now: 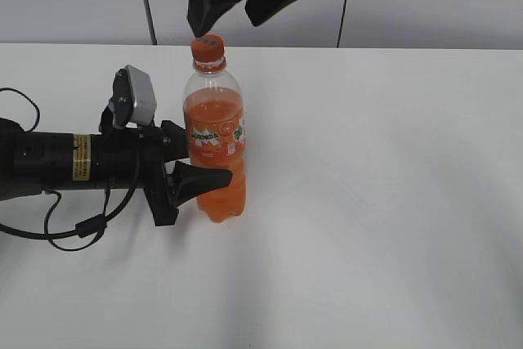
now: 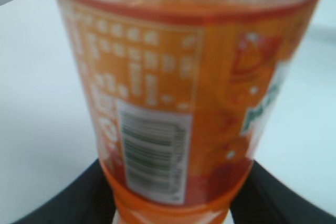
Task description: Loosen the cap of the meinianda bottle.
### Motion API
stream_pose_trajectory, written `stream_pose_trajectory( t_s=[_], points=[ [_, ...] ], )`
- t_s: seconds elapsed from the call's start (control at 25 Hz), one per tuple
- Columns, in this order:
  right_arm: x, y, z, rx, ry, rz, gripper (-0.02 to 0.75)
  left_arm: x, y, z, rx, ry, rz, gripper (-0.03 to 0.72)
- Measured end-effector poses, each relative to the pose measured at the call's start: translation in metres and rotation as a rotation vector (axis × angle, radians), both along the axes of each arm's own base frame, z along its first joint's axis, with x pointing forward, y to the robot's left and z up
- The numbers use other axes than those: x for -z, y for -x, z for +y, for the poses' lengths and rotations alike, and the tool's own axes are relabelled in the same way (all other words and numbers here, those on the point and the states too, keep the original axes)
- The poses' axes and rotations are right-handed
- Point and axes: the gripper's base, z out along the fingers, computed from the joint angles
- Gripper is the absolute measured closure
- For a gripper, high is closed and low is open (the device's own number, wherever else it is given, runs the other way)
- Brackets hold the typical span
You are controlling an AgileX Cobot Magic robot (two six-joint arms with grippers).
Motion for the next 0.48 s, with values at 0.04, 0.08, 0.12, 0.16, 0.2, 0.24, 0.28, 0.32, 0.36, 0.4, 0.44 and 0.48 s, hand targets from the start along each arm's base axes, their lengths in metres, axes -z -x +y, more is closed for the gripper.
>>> stream_pose_trajectory(
  t_s=[0.04, 0.08, 0.12, 0.16, 0.2, 0.24, 0.28, 0.32, 0.36, 0.4, 0.44, 0.48],
  points=[
    [0.001, 0.000, 0.001, -0.005, 0.000, -0.004, 0.239, 0.000, 0.000, 0.000, -0.001, 0.000, 0.000, 0.310],
    [0.002, 0.000, 0.002, -0.009, 0.001, -0.005, 0.239, 0.000, 0.000, 0.000, -0.001, 0.000, 0.000, 0.310],
    [0.005, -0.002, 0.003, -0.010, 0.005, 0.001, 0.239, 0.000, 0.000, 0.000, -0.001, 0.000, 0.000, 0.310],
    [0.008, -0.003, 0.005, -0.011, 0.012, 0.007, 0.239, 0.000, 0.000, 0.000, -0.001, 0.000, 0.000, 0.310],
    [0.012, -0.004, 0.006, -0.012, 0.017, 0.012, 0.239, 0.000, 0.000, 0.000, -0.001, 0.000, 0.000, 0.310],
    [0.015, -0.006, 0.007, -0.012, 0.022, 0.017, 0.239, 0.000, 0.000, 0.000, -0.001, 0.000, 0.000, 0.310],
    [0.019, -0.007, 0.009, -0.013, 0.028, 0.021, 0.239, 0.000, 0.000, 0.000, -0.001, 0.000, 0.000, 0.310],
    [0.022, -0.009, 0.010, -0.014, 0.030, 0.023, 0.239, 0.000, 0.000, 0.000, -0.001, 0.000, 0.000, 0.310],
    [0.024, -0.010, 0.011, -0.015, 0.030, 0.021, 0.239, 0.000, 0.000, 0.000, -0.001, 0.000, 0.000, 0.310],
    [0.025, -0.011, 0.012, -0.016, 0.027, 0.016, 0.239, 0.000, 0.000, 0.000, -0.001, 0.000, 0.000, 0.310],
    [0.026, -0.012, 0.012, -0.018, 0.026, 0.012, 0.239, 0.000, 0.000, 0.000, -0.001, 0.000, 0.000, 0.310],
    [0.026, -0.012, 0.012, -0.018, 0.026, 0.012, 0.239, 0.000, 0.000, 0.000, -0.001, 0.000, 0.000, 0.310]
  ],
)
